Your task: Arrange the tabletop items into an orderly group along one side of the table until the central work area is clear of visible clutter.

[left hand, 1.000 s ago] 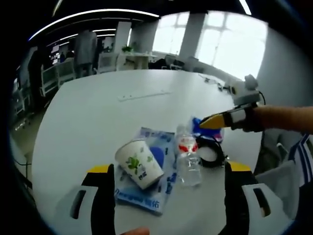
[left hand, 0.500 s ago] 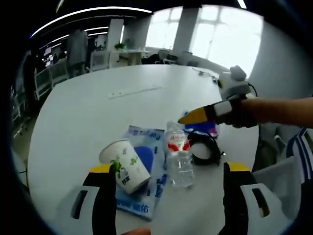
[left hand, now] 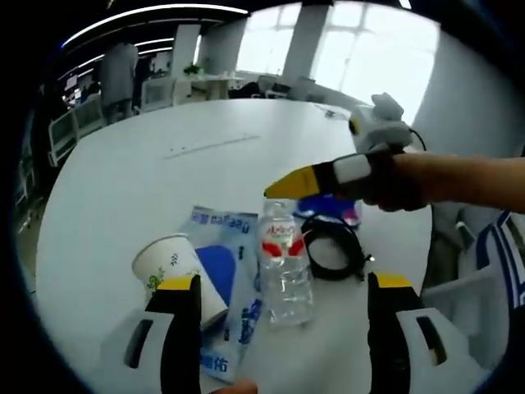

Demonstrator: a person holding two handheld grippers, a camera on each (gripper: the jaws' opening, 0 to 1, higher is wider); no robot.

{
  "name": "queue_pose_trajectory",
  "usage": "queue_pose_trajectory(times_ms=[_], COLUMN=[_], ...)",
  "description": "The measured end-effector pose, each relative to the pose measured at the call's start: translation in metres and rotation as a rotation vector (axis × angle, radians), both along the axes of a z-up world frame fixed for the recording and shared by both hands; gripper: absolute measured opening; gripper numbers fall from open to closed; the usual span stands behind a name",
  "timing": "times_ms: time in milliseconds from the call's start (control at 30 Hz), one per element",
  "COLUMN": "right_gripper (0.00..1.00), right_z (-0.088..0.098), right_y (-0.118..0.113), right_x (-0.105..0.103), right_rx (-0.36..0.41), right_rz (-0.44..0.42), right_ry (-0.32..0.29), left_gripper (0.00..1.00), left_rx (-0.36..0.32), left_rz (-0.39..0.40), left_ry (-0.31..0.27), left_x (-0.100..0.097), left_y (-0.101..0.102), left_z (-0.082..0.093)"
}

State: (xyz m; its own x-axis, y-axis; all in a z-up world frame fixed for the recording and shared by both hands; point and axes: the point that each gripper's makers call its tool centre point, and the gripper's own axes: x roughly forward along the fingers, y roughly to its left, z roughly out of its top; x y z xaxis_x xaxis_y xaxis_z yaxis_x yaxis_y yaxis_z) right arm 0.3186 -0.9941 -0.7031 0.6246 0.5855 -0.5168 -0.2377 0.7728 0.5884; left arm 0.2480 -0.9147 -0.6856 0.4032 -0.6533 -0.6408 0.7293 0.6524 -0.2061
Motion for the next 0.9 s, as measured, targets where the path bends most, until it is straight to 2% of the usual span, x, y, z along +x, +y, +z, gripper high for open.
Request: queue_pose_trajectory(times_ms=[233,500,567,633,900], right_gripper=[0.69,0.63,0.63,0.63,0.58], right_z=[-0.007,-0.011,-0.011,-0.012,-0.018], right_y=[0.004,0.003,0.003,0.002,0.002], right_x=[0.005,0.012,0.014,0.014,0.011], right_rx=[0.027,0.105,0.119,0.124,0.126], right_rz=[-0.017,-0.093,-0.104,-0.116,-0.126], right_ry=[0.031,0.082,0.081,0.084,0.109], left_gripper=[0.80,0.78,0.78,0.78,0.71], left_rx=[0.010,0.032,0.028,-0.005,0.030], left_rz=[0.014,0.013,0.069,0.096,0.055], left_ry=[0.016,0.027,0.046,0.069,0.078], left_x=[0.004,0.008,0.013,0.015,0.014], left_y=[-0.007,-0.020,-0.019,-0.022,-0.029], left_z=[-0.007,-0.020,-0.023,-0.024,-0.033])
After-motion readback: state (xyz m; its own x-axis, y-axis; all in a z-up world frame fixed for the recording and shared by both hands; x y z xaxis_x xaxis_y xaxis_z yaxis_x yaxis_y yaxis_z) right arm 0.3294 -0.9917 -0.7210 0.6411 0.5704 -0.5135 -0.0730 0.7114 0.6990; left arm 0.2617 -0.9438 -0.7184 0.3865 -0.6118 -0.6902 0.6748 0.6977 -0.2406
